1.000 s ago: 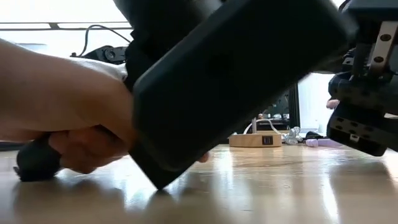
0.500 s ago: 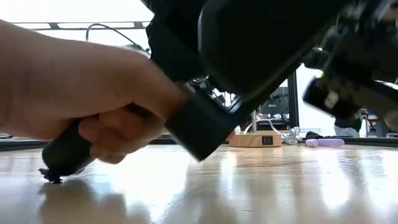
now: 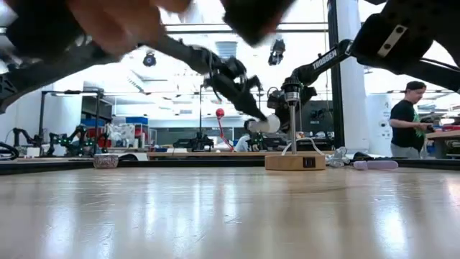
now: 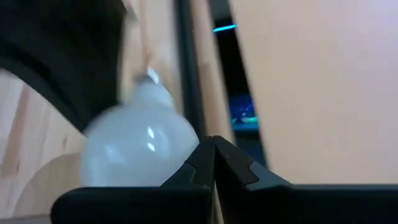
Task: Screw lightbulb
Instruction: Move the lightbulb to the table, then return to Home Position
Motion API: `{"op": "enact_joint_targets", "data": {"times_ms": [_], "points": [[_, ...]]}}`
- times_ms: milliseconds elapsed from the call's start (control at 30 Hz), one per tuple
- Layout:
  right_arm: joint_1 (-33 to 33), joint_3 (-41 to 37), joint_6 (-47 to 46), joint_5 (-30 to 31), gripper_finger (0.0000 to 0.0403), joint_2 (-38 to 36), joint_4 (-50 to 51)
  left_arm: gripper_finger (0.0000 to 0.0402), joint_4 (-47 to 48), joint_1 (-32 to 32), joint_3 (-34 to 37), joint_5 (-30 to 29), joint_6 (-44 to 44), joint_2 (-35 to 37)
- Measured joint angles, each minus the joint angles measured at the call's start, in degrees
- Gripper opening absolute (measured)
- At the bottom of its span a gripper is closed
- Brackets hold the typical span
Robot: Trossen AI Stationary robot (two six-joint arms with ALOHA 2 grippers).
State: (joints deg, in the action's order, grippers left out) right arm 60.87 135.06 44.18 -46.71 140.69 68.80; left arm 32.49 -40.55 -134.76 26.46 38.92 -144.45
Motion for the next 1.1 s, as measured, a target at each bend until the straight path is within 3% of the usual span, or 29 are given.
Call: {"op": "enact_joint_targets", "data": {"times_ms": [333, 700, 900, 1000, 1100], "points": [[-1.8, -0.2, 10.8, 0.2, 0.0, -0.3, 8.5, 0.0, 18.3, 1.5, 0.0, -2.1, -6.1, 7.7], [-2.0, -0.2, 8.5, 4.8, 0.0, -0.5, 8.9, 0.0, 27.6, 5.2, 1.2, -6.9, -6.7, 7.9], [1.0, -0.2, 6.0, 8.3, 0.0, -0.9, 8.9, 0.0, 41.9, 5.2, 1.5, -8.7, -9.0, 9.5], [4.4, -0.2, 2.8, 9.0, 0.0, -2.2, 8.1, 0.0, 48.1, 5.1, 4.9, -8.6, -10.2, 11.3], [8.3, -0.2, -1.0, 4.4, 0.0, -4.5, 7.6, 0.0, 44.9, 5.3, 13.4, -6.4, -10.5, 14.6]]}}
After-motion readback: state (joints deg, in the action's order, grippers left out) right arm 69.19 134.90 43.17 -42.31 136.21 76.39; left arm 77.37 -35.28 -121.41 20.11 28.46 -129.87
